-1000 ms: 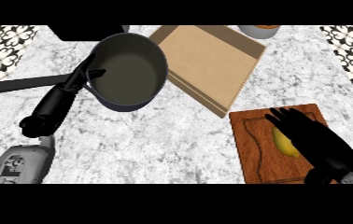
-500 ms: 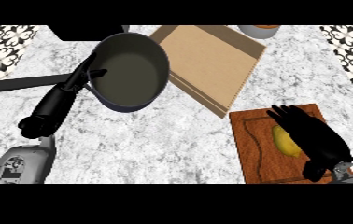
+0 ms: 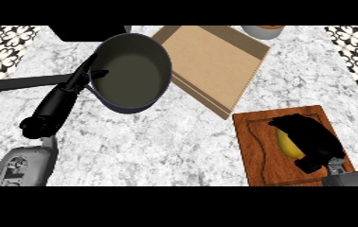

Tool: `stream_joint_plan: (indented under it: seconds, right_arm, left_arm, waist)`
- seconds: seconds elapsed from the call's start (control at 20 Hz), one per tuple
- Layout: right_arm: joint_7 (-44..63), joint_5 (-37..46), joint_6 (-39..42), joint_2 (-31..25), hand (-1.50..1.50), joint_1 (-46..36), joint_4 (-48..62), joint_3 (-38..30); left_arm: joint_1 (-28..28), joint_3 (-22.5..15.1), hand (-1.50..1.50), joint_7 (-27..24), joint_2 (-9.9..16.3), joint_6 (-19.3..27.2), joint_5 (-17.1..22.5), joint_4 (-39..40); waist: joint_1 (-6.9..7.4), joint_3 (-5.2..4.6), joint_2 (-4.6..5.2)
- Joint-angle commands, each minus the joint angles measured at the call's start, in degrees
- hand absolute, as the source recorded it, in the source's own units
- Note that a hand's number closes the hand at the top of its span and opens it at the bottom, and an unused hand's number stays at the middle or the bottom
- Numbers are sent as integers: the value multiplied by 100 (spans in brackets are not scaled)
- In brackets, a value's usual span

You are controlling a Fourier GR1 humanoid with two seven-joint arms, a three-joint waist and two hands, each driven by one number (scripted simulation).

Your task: Pick the lemon from the cutting board and place it in the cardboard box

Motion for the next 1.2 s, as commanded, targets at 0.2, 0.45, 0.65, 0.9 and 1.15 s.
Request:
stream_joint_plan:
  seconds: [0.2, 0.45, 0.65, 0.9, 1.15]
  right_arm:
    - [-601, 242, -933, 193, 150, -75, 101, 137]
    - [-1096, 386, -1830, 117, 150, 361, 158, 86]
    - [335, 701, -532, 2106, 150, -1188, 381, 1162]
    - [1219, -170, -528, 2509, 150, -2421, 842, 1525]
    - [2198, -653, -1136, 2530, 150, -3736, 1285, 2005]
  left_arm:
    - [-93, 60, 0, 8, -66, -87, -45, 49]
    - [126, 74, 0, -53, -43, -125, -166, -41]
    - [-104, -161, 0, 13, -235, -133, -149, -41]
    - [-362, -398, 0, -27, -315, -321, -132, 21]
    - [-526, -459, 0, 48, -409, -333, -135, 130]
  waist:
    - [-18, -3, 4]
    - [-25, -3, 1]
    - [304, -8, 54]
    - [933, 8, 204]
    - [953, -1, 162]
